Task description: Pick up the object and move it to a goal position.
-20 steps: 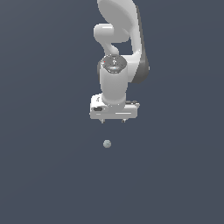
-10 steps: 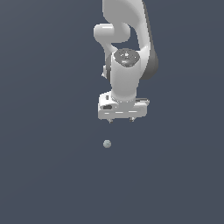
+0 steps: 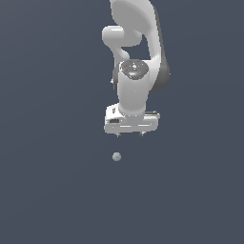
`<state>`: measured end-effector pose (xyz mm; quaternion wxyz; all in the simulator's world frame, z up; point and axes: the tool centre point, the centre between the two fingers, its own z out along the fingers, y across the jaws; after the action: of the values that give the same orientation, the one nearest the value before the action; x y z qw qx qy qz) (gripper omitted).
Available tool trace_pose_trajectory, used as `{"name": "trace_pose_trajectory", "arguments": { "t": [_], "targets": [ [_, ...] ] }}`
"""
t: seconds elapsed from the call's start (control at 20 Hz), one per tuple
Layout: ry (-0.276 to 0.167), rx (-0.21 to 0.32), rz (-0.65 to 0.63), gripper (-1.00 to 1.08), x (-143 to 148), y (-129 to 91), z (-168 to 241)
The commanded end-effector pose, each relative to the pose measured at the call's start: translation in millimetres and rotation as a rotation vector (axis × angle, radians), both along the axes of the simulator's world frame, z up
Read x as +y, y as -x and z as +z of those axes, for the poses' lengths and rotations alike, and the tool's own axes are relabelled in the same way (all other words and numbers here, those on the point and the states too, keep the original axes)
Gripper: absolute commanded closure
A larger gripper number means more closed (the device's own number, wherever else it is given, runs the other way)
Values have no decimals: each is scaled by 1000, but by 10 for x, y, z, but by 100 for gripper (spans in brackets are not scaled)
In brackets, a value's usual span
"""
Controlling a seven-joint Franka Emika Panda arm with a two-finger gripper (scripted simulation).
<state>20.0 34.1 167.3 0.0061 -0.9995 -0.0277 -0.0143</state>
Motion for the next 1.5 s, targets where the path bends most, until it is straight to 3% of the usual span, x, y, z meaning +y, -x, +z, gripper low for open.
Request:
{"name": "trace_pose_trajectory", "arguments": {
  "t": [0.0, 0.75, 1.45],
  "targets": [
    [0, 3, -11, -92, -57, -47, -92],
    [10, 27, -96, -92, -544, -350, -875],
    [11, 30, -103, -92, -592, -362, -1135]
  ]
}}
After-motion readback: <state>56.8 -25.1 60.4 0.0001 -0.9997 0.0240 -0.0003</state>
